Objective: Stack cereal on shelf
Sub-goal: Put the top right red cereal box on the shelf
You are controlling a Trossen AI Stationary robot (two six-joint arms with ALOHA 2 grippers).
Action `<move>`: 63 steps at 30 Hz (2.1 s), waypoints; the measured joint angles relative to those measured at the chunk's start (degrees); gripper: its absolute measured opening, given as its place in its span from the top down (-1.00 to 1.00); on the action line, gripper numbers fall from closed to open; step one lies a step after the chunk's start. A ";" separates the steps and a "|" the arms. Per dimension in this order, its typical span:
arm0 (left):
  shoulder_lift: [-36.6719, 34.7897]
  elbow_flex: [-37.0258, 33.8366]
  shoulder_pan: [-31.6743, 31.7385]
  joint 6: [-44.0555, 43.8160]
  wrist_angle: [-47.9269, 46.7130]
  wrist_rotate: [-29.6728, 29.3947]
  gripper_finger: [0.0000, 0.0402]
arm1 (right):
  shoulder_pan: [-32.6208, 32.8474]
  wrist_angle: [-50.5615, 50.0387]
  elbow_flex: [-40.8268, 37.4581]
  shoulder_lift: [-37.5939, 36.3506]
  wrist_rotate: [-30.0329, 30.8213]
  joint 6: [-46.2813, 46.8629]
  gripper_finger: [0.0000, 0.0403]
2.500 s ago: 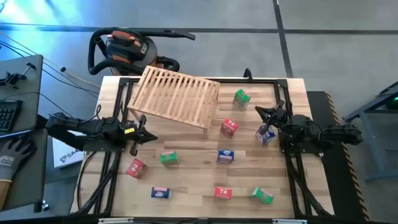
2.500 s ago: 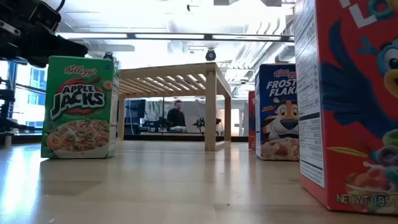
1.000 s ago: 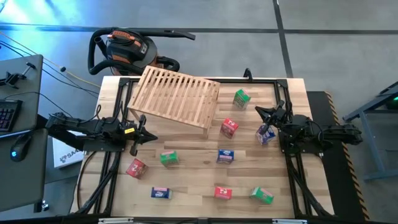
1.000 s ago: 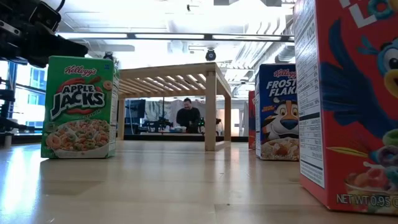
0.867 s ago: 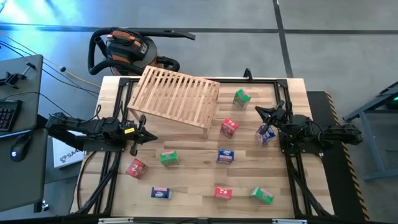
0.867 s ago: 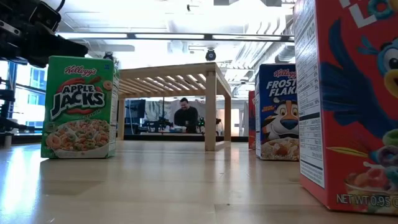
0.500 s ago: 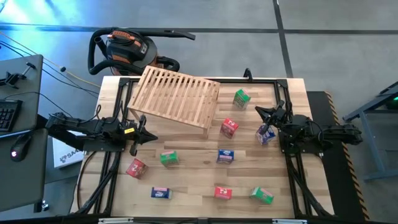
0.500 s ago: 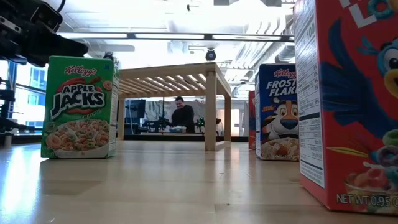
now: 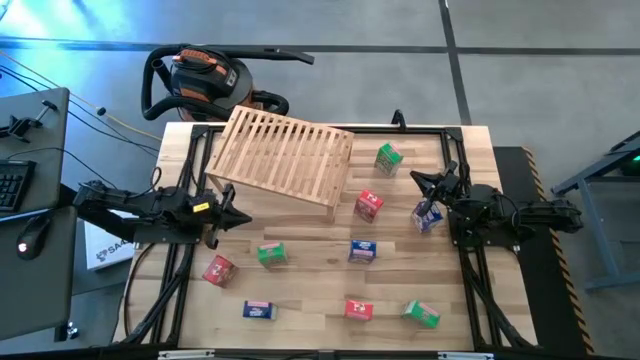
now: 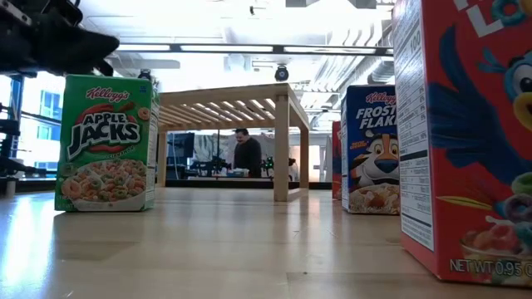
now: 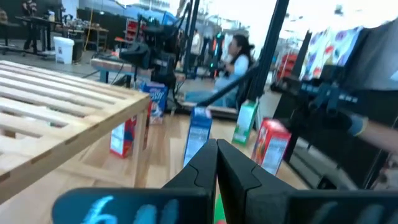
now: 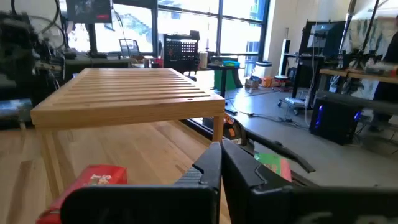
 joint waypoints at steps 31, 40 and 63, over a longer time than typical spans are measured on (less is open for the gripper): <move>0.17 1.27 0.00 6.97 3.38 -5.61 1.00 | -0.09 26.16 7.89 22.96 -16.19 9.36 0.97; 0.17 1.25 0.00 7.21 -0.56 -8.59 1.00 | 2.48 -4.61 28.53 46.60 -16.41 21.33 0.31; 0.17 0.94 0.00 8.06 -2.47 -7.86 1.00 | -2.46 -61.12 70.73 89.22 -24.80 36.63 -0.40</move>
